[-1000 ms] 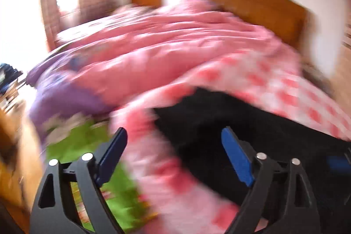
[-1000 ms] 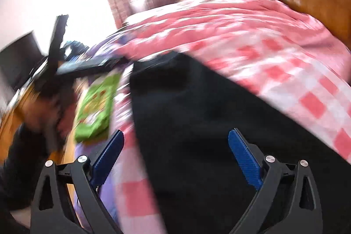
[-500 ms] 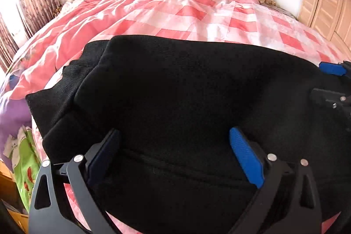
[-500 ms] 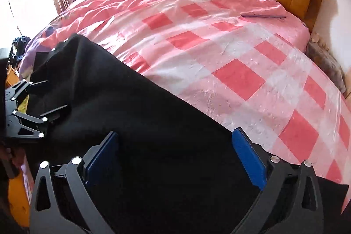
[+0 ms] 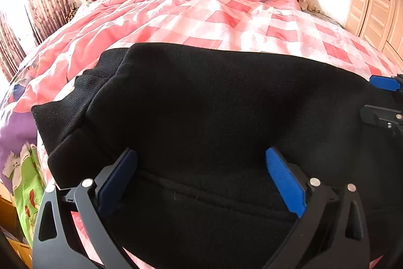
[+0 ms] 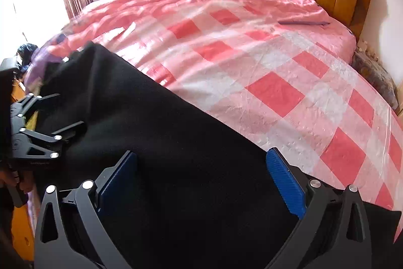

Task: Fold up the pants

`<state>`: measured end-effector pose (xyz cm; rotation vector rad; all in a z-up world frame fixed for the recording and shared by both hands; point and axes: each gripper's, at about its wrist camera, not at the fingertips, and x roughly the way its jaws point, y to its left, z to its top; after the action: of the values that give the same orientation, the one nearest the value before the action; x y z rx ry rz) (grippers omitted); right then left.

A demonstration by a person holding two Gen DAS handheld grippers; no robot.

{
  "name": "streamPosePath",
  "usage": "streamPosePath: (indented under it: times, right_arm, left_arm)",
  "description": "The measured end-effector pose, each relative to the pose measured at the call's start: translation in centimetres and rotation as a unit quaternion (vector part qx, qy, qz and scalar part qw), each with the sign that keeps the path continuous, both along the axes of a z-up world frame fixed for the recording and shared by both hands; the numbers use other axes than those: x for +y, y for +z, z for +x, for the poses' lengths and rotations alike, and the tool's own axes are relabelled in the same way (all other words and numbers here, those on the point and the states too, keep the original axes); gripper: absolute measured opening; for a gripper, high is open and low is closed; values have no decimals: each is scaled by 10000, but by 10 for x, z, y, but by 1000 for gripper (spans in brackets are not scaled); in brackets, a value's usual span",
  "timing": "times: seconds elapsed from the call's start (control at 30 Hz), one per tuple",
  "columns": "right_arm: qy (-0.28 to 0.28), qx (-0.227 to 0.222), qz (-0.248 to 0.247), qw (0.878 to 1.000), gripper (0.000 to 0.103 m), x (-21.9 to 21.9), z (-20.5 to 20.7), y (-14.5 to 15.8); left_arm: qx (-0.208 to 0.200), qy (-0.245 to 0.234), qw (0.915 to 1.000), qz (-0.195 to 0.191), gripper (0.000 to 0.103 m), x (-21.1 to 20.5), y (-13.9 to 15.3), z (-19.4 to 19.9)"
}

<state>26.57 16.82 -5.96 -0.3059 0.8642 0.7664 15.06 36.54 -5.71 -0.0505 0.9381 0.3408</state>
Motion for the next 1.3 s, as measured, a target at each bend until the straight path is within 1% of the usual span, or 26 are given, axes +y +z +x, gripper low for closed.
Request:
streamPosePath:
  times: [0.07, 0.1, 0.17, 0.2, 0.3, 0.37, 0.4, 0.43, 0.47, 0.5, 0.53, 0.57, 0.63, 0.7, 0.77, 0.83, 0.87, 0.9, 0.93, 0.97, 1.03, 1.07, 1.1, 1.17, 1.23, 1.3]
  right_arm:
    - [-236, -48, 98, 9997, 98, -15, -12, 15]
    - [-314, -68, 178, 9993, 98, -27, -20, 24]
    - [-443, -177, 437, 9979, 98, -62, -47, 41]
    - [-578, -237, 413, 9972, 98, -84, -62, 43]
    - [-811, -175, -70, 9965, 98, -132, -92, 29]
    - [-924, -117, -401, 9948, 98, -155, -105, 17]
    - [-968, -100, -551, 9937, 98, -166, -111, 10]
    - [-1067, -46, -851, 9906, 98, -181, -115, -4]
    - [-1104, 27, -901, 9898, 99, -189, -117, -12]
    - [-1137, 75, -424, 9926, 99, -208, -120, -12]
    - [-1171, 112, -396, 9923, 99, -216, -121, -13]
    - [-1177, 63, -452, 9920, 98, -222, -125, -12]
    - [-1414, 93, -491, 9887, 98, -241, -132, -7]
    - [-1741, 47, -357, 9841, 98, -268, -143, 1]
    - [-1934, -97, -223, 9808, 98, -295, -156, 8]
    - [-2286, -164, -290, 9729, 98, -327, -168, 5]
    - [-2456, -64, -333, 9688, 99, -344, -172, -3]
    - [-2431, 30, -124, 9699, 99, -358, -176, -8]
    - [-2320, -112, 207, 9724, 99, -369, -184, -7]
    - [-2304, -129, 213, 9728, 98, -372, -188, -7]
    - [-2409, -229, 111, 9702, 98, -377, -197, 4]
    - [-2470, -260, 391, 9679, 98, -388, -203, 14]
    - [-2502, -280, 689, 9653, 98, -398, -210, 22]
    - [-2858, -254, 1388, 9479, 98, -439, -223, 35]
    - [-3600, -149, 1502, 9207, 98, -478, -234, 30]
    - [-4040, -1, 1481, 9027, 98, -499, -241, 20]
  left_arm:
    - [55, 453, 9988, 197, 101, -11, 18, -11]
    - [-110, 454, 9987, 201, 101, -19, 29, -19]
    - [-585, -14, 9983, 4, 101, -50, 53, -47]
    - [-657, -237, 9975, -96, 101, -65, 57, -56]
    - [-570, -1011, 9930, -231, 101, -115, 44, -75]
    - [-443, -1338, 9900, -25, 101, -142, 29, -80]
    - [-329, -1493, 9880, 218, 102, -157, 17, -82]
    - [-546, -1402, 9879, 377, 102, -161, 17, -87]
    - [-491, -1343, 9893, 292, 102, -160, 14, -87]
    - [-416, -1249, 9913, -4, 102, -153, 14, -85]
    - [-255, -1090, 9917, -633, 102, -139, 11, -81]
    - [-207, -1016, 9901, -949, 102, -130, 10, -79]
    - [-19, -1116, 9913, -696, 102, -136, 14, -78]
    - [89, -904, 9943, -553, 101, -144, 23, -81]
    - [-161, -1147, 9904, -751, 101, -164, 37, -91]
    - [-400, -1569, 9844, -691, 101, -200, 49, -99]
    - [-421, -1755, 9820, -564, 101, -215, 50, -101]
    - [-300, -1983, 9795, -191, 101, -240, 45, -97]
    - [-161, -2058, 9784, 77, 101, -257, 37, -92]
    - [35, -2108, 9769, 355, 102, -273, 25, -85]
    - [-91, -1886, 9810, 452, 102, -281, 21, -80]
    - [35, -1786, 9831, 404, 101, -283, 22, -78]
    - [29, -1780, 9832, 394, 101, -285, 26, -78]
    - [-200, -2030, 9783, 365, 101, -297, 43, -85]
    - [-456, -2358, 9703, 277, 101, -319, 60, -93]
    - [-562, -2885, 9558, 64, 101, -354, 71, -98]
